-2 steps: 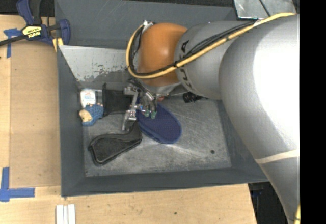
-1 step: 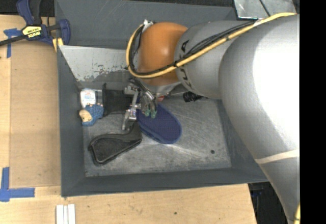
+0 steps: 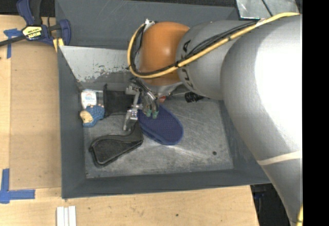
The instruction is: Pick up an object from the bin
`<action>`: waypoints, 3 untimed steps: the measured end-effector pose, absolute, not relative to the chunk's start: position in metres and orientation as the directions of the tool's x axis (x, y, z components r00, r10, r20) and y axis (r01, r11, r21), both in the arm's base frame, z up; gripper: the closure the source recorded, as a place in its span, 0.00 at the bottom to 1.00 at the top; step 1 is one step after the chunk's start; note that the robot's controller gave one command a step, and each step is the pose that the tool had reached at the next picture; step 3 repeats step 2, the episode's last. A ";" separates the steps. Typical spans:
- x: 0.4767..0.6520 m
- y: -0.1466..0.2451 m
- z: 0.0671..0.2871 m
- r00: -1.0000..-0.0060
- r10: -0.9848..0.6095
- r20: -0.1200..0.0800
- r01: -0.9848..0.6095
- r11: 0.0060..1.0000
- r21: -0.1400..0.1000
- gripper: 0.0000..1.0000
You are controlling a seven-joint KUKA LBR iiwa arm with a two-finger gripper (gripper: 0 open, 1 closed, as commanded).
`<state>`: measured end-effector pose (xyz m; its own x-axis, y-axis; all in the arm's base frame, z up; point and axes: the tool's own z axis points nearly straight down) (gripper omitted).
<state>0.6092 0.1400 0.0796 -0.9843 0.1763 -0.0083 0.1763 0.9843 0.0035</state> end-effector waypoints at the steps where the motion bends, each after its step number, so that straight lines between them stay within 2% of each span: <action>1: 0.612 0.140 0.083 -0.984 0.178 -0.016 0.178 0.984 0.007 1.00; 2: 0.615 0.139 0.131 -0.984 0.180 -0.008 0.180 0.984 0.003 1.00; 3: 0.615 0.139 0.131 -0.984 0.180 -0.008 0.180 0.984 0.003 1.00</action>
Offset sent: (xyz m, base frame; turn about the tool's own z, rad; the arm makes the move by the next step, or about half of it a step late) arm 0.0000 0.0000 0.0000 0.0000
